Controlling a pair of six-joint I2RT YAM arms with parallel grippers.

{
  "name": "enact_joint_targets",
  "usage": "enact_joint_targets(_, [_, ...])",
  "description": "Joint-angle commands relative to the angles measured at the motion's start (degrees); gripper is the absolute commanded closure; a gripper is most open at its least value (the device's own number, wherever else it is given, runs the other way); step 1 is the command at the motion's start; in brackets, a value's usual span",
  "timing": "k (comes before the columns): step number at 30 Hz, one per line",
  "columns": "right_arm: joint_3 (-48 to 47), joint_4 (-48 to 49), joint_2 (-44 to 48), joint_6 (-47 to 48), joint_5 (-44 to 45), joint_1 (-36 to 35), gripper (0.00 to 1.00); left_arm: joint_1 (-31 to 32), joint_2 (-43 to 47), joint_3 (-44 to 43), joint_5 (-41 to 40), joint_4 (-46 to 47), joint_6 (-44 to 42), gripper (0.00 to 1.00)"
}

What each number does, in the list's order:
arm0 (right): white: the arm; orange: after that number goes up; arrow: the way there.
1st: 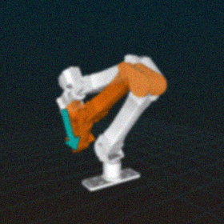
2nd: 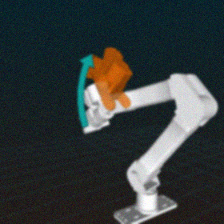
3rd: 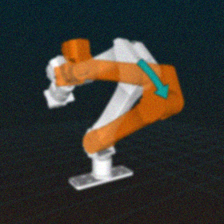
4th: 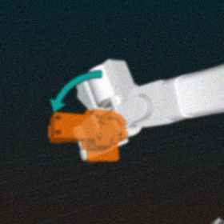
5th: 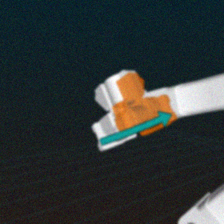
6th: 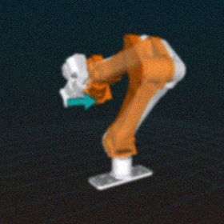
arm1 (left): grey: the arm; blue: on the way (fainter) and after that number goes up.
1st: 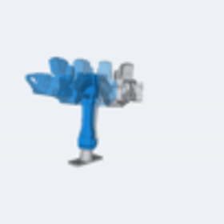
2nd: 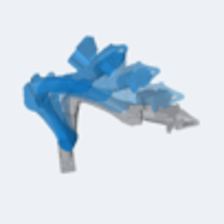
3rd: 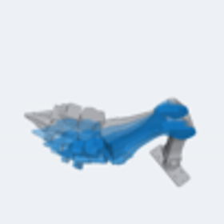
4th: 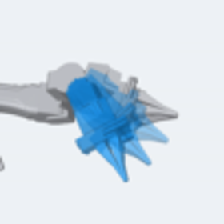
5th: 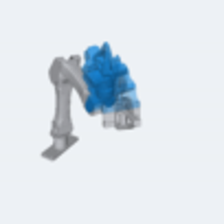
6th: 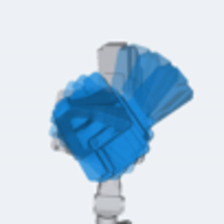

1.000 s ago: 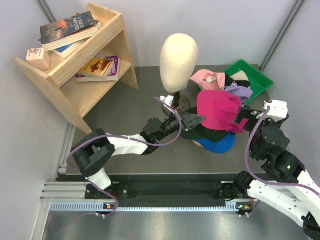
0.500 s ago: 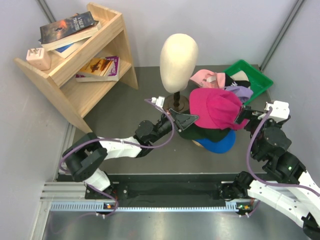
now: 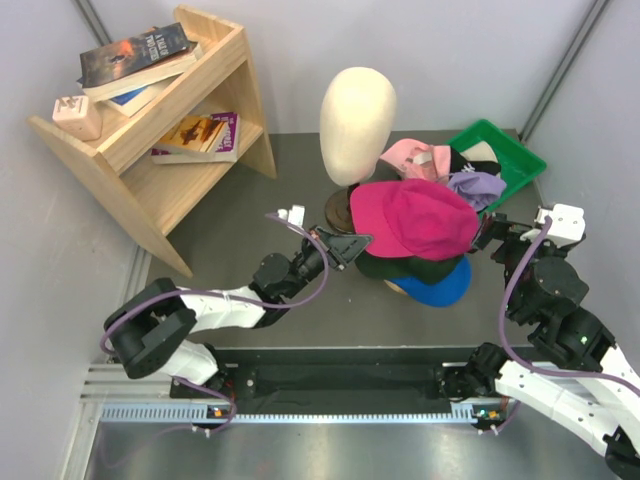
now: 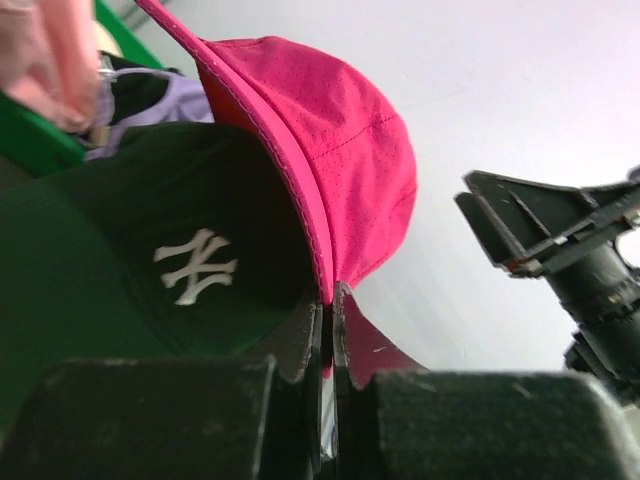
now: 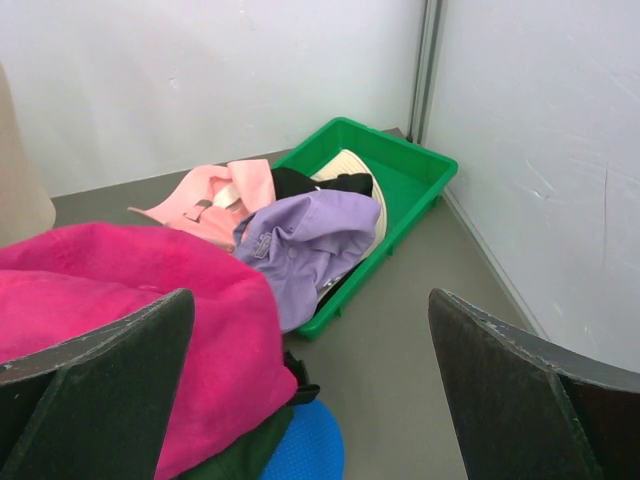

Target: Stack the hats

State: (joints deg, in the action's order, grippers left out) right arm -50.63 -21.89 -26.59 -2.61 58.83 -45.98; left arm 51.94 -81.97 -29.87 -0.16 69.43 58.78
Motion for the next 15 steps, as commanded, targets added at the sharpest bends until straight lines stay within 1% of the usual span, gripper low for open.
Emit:
enact_joint_targets(1, [0.1, 1.94, 0.31, -0.03, -0.03, -0.25, 0.0, -0.53, 2.61, 2.44, -5.02, 1.86, 1.33, 1.0])
enact_joint_targets(7, [0.36, 2.03, 0.13, -0.29, -0.03, -0.25, 0.0, -0.53, 5.33, 5.43, -7.83, 0.27, 3.35, 1.0])
enact_joint_targets(11, [0.45, 2.11, -0.22, -0.64, -0.12, -0.26, 0.0, -0.53, 4.81, 5.61, -6.7, -1.14, 4.84, 1.0])
enact_joint_targets(15, [0.8, 2.38, -1.27, -1.43, -3.61, -0.26, 0.0, -0.53, 2.88, 5.78, -5.73, 0.27, 6.34, 1.0])
